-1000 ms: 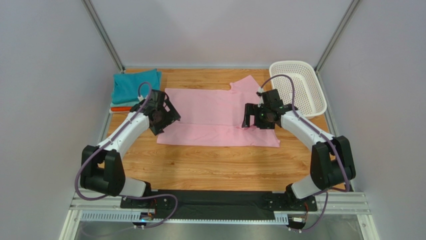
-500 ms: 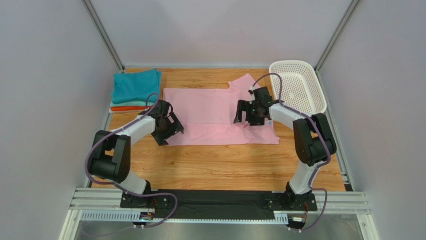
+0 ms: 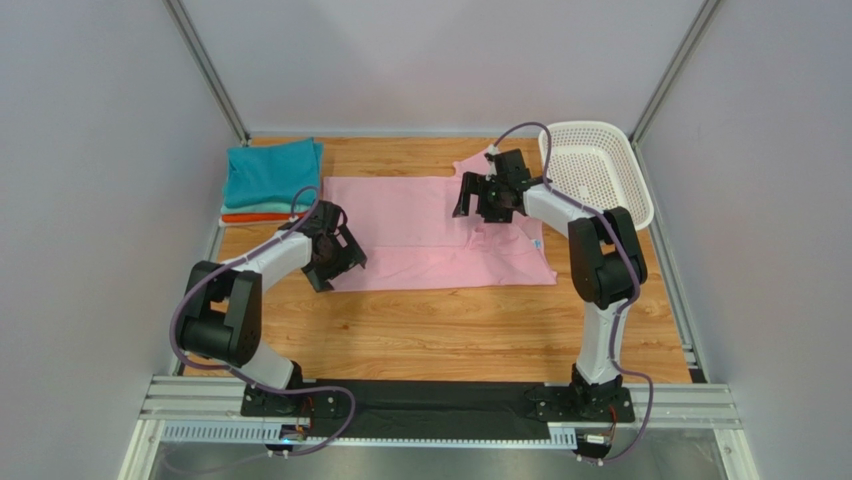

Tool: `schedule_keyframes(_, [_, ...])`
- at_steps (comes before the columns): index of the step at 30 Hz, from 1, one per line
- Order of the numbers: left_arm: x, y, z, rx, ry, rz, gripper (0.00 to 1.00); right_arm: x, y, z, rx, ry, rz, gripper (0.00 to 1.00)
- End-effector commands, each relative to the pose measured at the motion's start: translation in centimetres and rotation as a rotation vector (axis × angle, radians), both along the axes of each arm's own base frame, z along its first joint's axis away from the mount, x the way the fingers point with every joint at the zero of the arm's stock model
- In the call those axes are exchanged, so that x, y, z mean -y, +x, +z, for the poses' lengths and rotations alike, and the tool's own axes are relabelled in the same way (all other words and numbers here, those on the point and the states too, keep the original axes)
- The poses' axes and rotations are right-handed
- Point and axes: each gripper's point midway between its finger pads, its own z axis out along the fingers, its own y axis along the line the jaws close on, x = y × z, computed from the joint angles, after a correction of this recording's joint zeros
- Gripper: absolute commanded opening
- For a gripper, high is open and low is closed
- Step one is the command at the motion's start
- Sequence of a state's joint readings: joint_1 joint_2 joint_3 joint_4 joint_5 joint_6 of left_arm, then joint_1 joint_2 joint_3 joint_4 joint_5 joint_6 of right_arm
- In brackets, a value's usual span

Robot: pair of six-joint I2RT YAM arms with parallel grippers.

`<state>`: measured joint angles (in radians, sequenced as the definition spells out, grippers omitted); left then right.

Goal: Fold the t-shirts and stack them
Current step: Fold the tshirt

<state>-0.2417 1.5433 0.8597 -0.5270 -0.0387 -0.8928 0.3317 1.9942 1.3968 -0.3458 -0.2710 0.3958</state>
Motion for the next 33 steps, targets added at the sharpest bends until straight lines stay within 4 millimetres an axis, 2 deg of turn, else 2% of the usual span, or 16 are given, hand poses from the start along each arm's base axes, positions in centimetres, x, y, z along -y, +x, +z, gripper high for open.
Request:
schedule_keyframes(1, [-1.6,-0.6,0.5,-0.007,0.076,0.014,1.00,-1.1,2.6,3.0,0.084,0.028,-0.001,1.00])
schedule_keyframes(3, [-1.7,-0.5,1.1,0.004,0.086,0.007,1.00,-0.8,2.4,4.2,0.097,0.013,0.001,1.00])
schedule_keyframes(5, [-1.7,0.0,2.3,0.032,0.084,0.005,1.00,0.1,1.3,4.2,0.082,-0.018,-0.010,1.00])
schedule_keyframes(6, [-1.6,0.1,2.7,0.043,0.082,0.000,1.00,0.8,0.9,5.5,0.110,-0.039,-0.028,1.00])
schedule_keyframes(8, [-1.5,0.6,3.9,0.078,0.074,-0.004,1.00,2.4,-1.3,4.3,0.064,-0.092,-0.057,1.00])
schedule_keyframes(9, [-1.4,0.8,4.4,0.091,0.069,-0.007,1.00,3.4,-1.9,5.3,0.085,-0.111,-0.084,1.00])
schedule_keyframes(10, [-1.3,1.1,5.0,0.111,0.062,-0.005,1.00,3.8,-2.7,5.2,0.083,-0.122,-0.093,1.00])
schedule_keyframes(11, [-1.2,1.3,5.3,0.120,0.056,-0.008,1.00,4.8,-4.5,3.4,0.038,-0.153,-0.103,1.00])
schedule_keyframes(13, [-1.0,1.6,5.5,0.124,0.050,-0.019,1.00,5.7,-5.8,3.1,0.033,-0.175,-0.111,1.00])
schedule_keyframes(15, [-0.6,2.3,5.7,0.132,0.037,-0.029,1.00,6.2,-7.2,1.6,-0.007,-0.202,-0.105,1.00])
schedule_keyframes(19, [0.0,3.6,4.4,0.103,0.036,-0.052,1.00,7.3,-8.2,-1.0,-0.078,-0.273,-0.101,1.00])
schedule_keyframes(24, [0.1,3.5,2.2,0.034,0.046,-0.061,1.00,8.6,-9.4,-3.2,-0.147,-0.345,-0.122,1.00])
schedule_keyframes(28, [-0.2,1.2,0.1,-0.039,0.046,-0.071,1.00,10.5,-12.9,-5.2,-0.239,-0.423,-0.162,1.00])
schedule_keyframes(29, [-0.2,0.7,-0.2,-0.051,0.043,-0.076,1.00,10.7,-13.5,-4.9,-0.231,-0.428,-0.171,1.00])
schedule_keyframes(31, [-0.5,-1.4,-1.1,-0.082,0.038,-0.082,1.00,11.0,-16.5,-5.9,-0.274,-0.449,-0.154,1.00])
schedule_keyframes(33, [-0.8,-2.9,-1.2,-0.089,0.035,-0.078,1.00,10.6,-18.1,-5.6,-0.278,-0.420,-0.161,1.00])
